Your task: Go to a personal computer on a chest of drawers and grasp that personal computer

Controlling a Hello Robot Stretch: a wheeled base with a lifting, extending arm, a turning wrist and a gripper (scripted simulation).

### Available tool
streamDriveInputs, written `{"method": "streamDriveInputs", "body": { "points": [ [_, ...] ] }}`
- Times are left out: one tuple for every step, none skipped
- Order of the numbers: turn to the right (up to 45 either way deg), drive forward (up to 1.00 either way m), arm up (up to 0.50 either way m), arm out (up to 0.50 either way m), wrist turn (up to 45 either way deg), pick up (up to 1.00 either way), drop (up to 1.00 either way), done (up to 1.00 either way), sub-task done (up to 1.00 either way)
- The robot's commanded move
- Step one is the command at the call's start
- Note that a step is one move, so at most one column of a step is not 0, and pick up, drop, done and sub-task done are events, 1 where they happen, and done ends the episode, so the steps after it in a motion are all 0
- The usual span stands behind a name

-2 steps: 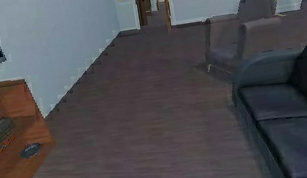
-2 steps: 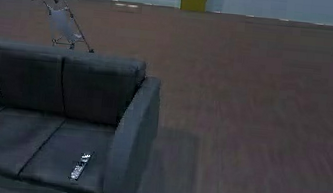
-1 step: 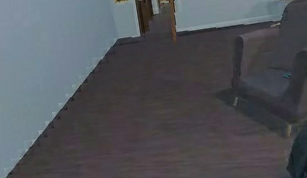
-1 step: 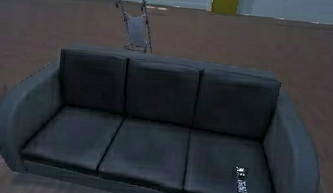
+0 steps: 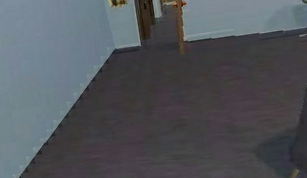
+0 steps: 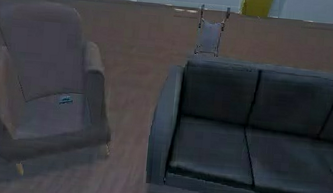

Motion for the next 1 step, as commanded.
{"method": "streamDriveInputs", "body": {
  "points": [
    [0.0, 1.00, 0.00, 0.00, 0.0, 0.00, 0.00, 0.00, 0.00]
  ]
}}
